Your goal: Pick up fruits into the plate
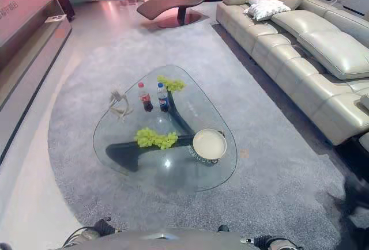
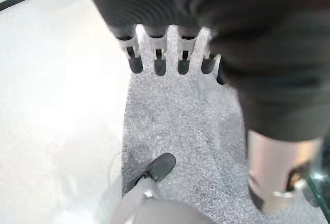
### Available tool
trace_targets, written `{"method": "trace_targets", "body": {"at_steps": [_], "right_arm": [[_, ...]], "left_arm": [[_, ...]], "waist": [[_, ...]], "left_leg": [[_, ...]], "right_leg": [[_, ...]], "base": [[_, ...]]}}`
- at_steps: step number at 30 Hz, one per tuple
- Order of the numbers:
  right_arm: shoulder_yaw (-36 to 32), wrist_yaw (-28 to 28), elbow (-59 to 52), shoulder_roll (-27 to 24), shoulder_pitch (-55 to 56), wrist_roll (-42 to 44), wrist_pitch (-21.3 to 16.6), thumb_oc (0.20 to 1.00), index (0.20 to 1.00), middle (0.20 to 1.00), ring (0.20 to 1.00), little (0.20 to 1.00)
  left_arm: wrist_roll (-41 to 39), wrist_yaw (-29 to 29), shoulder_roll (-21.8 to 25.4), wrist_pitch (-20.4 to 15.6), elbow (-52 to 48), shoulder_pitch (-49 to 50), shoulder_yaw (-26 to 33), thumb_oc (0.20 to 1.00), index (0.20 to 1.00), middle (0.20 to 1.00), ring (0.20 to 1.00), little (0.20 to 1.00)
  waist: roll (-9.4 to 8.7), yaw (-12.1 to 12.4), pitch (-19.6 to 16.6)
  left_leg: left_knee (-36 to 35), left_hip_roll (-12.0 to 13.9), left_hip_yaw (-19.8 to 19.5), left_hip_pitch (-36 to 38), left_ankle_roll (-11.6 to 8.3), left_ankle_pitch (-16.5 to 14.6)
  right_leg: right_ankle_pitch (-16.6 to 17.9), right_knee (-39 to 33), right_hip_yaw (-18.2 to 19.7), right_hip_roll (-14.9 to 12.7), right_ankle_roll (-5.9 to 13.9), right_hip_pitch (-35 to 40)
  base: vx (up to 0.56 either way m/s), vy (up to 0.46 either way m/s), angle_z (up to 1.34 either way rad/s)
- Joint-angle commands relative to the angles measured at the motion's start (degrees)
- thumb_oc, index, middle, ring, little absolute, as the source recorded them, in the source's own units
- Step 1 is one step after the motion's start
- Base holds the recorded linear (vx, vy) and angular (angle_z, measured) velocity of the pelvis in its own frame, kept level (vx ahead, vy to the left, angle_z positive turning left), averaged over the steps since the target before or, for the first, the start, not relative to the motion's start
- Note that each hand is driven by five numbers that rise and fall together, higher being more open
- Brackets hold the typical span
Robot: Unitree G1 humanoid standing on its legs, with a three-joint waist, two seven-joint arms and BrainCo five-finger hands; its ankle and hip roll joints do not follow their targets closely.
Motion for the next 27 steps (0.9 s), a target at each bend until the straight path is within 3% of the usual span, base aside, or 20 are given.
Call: {"method": "trace_targets", "body": {"at_steps": [1,13,27], "right_arm": [[-0.1,-0.14,3.54,-0.26,-5.02,-0.59,0.16,1.0,1.0,1.0,1.0,1.0],[-0.07,0.13,3.5,-0.31,-4.91,-0.67,0.66,1.0,1.0,1.0,1.0,1.0],[0.36,1.17,2.68,-2.42,-4.93,-1.45,1.28,1.0,1.0,1.0,1.0,1.0]], "left_arm": [[1.36,-0.32,-0.38,-1.2,3.62,-4.58,1.51,1.0,1.0,1.0,1.0,1.0],[1.6,2.19,-0.31,-1.65,3.52,-4.7,1.78,1.0,1.0,1.0,1.0,1.0],[-3.11,11.0,2.54,-7.41,0.24,-7.09,2.47,1.0,1.0,1.0,1.0,1.0]], "waist": [[-0.26,-0.51,3.52],[-0.23,-0.82,4.02],[1.02,-2.42,4.89]], "left_leg": [[0.46,-0.93,0.13,1.44,1.28,-7.48],[0.94,-1.07,0.42,1.57,1.48,-7.82],[0.66,-0.74,1.48,1.25,1.21,-7.26]], "right_leg": [[-6.47,1.33,-0.82,0.18,0.5,3.71],[-6.52,1.5,-0.34,0.05,0.48,3.65],[-6.41,1.47,0.64,0.37,0.46,2.81]], "base": [[0.61,-0.151,-0.37],[0.02,-0.002,-0.03],[0.01,0.001,-0.04]]}}
